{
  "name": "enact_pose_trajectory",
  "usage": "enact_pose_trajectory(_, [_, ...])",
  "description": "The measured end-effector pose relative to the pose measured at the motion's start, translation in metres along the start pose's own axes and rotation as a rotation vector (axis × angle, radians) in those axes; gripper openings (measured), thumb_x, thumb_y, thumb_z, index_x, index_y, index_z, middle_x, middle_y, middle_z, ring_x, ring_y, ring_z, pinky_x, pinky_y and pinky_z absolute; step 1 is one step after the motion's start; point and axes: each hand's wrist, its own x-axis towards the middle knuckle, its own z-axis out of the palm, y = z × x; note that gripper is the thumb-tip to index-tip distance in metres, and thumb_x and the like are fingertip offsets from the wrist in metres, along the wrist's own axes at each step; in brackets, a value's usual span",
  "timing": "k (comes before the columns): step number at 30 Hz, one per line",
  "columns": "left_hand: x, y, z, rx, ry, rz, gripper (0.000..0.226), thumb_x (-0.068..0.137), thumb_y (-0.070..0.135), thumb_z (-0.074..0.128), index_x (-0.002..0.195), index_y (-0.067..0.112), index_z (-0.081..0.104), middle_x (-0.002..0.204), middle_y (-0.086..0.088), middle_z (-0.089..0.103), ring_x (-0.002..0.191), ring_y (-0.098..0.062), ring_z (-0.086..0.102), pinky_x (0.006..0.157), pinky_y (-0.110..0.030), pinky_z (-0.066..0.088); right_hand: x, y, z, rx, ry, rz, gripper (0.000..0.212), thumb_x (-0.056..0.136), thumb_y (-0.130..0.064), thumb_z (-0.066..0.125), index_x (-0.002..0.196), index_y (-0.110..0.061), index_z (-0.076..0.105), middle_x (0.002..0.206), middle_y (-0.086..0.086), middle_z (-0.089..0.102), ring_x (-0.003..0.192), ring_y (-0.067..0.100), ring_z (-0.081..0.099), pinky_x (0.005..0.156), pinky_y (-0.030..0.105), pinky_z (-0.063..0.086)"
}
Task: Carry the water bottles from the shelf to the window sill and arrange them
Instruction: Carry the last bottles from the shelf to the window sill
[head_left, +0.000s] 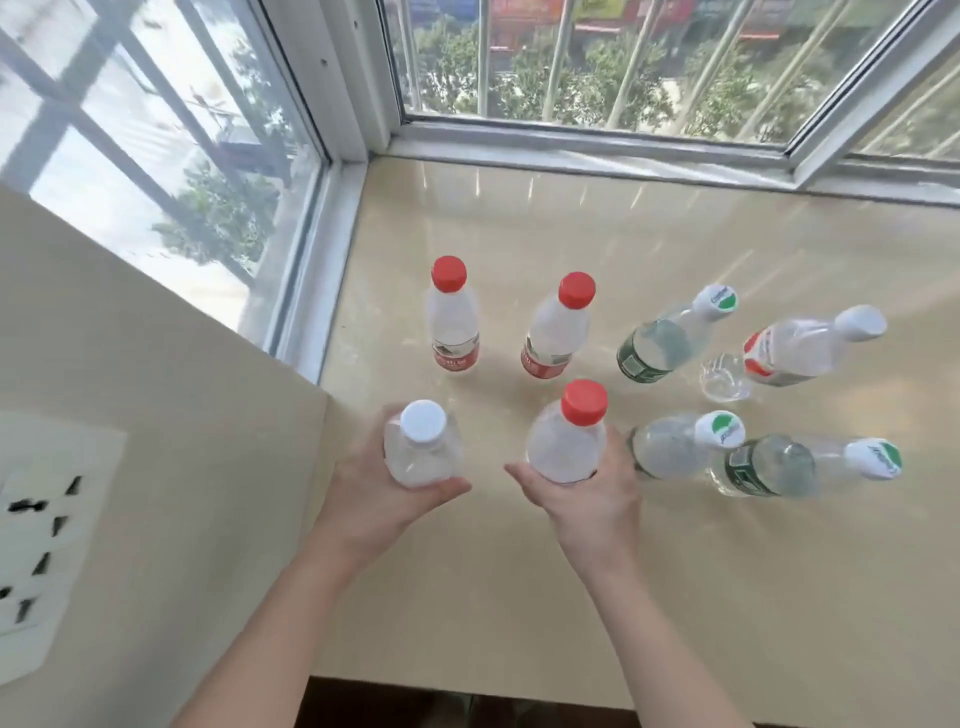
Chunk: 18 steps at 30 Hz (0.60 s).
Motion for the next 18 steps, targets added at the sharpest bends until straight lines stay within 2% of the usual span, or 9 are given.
enact_pose_trajectory(4, [0.029,-0.02,0.01,-0.018,-0.036,0.0,0.072,0.057,0.036,0.096,0.116,0.017,0.06,0.1,-0.006,0.069,0.1,-0.035,0.065,0.091,-0.064,0.05,0.014,0.027,0.015,0.005,0.021,0.029,0.075,0.054,-0.043,0.097,0.115,-0.024,0.057,0.106,-0.008,0.065,0.102,0.017,0.06,0.091,0.039,0.05])
enact_pose_trajectory(8, [0.043,-0.033,0.02,0.007,-0.055,0.024,0.07,0.06,0.039,0.095,0.114,0.017,0.057,0.101,-0.006,0.068,0.102,-0.034,0.065,0.091,-0.062,0.05,0.022,0.041,0.024,0.006,0.033,0.018,0.076,0.054,-0.043,0.097,0.116,-0.023,0.057,0.106,-0.009,0.065,0.103,0.016,0.061,0.092,0.037,0.05])
enact_pose_trajectory(9, [0.044,-0.035,0.023,-0.001,-0.04,0.028,0.07,0.059,0.039,0.095,0.115,0.018,0.057,0.101,-0.005,0.069,0.102,-0.034,0.065,0.091,-0.06,0.051,0.023,0.044,0.026,0.011,0.027,0.015,0.074,0.055,-0.043,0.097,0.115,-0.023,0.057,0.105,-0.01,0.065,0.101,0.014,0.061,0.09,0.034,0.05])
enact_pose_trajectory(12, [0.041,-0.036,0.033,-0.014,0.069,0.046,0.071,0.056,0.04,0.093,0.116,0.023,0.06,0.1,0.002,0.072,0.1,-0.027,0.067,0.088,-0.052,0.055,0.026,0.048,0.029,0.01,0.02,-0.021,0.071,0.055,-0.044,0.097,0.111,-0.031,0.055,0.1,-0.023,0.061,0.092,0.0,0.055,0.083,0.014,0.043])
enact_pose_trajectory(14, [0.038,-0.037,0.039,-0.014,0.11,0.062,0.072,0.055,0.042,0.093,0.116,0.021,0.06,0.097,0.005,0.072,0.097,-0.022,0.068,0.086,-0.044,0.057,0.026,0.049,0.03,0.023,0.01,-0.036,0.07,0.055,-0.045,0.096,0.11,-0.034,0.054,0.099,-0.026,0.06,0.094,-0.006,0.056,0.081,0.006,0.039])
enact_pose_trajectory(16, [0.035,-0.04,0.043,-0.009,0.14,0.072,0.074,0.055,0.043,0.093,0.117,0.02,0.06,0.098,0.008,0.072,0.096,-0.018,0.069,0.083,-0.04,0.058,0.023,0.05,0.031,0.037,-0.004,-0.033,0.067,0.055,-0.049,0.093,0.108,-0.04,0.052,0.099,-0.026,0.062,0.097,-0.007,0.057,0.082,0.007,0.042])
enact_pose_trajectory(18, [0.032,-0.046,0.044,-0.031,0.151,0.07,0.079,0.054,0.042,0.094,0.121,0.018,0.059,0.102,0.007,0.071,0.099,-0.018,0.068,0.084,-0.042,0.058,0.021,0.054,0.03,0.051,-0.023,-0.018,0.067,0.056,-0.05,0.09,0.11,-0.036,0.054,0.103,-0.019,0.066,0.101,0.004,0.063,0.087,0.02,0.049])
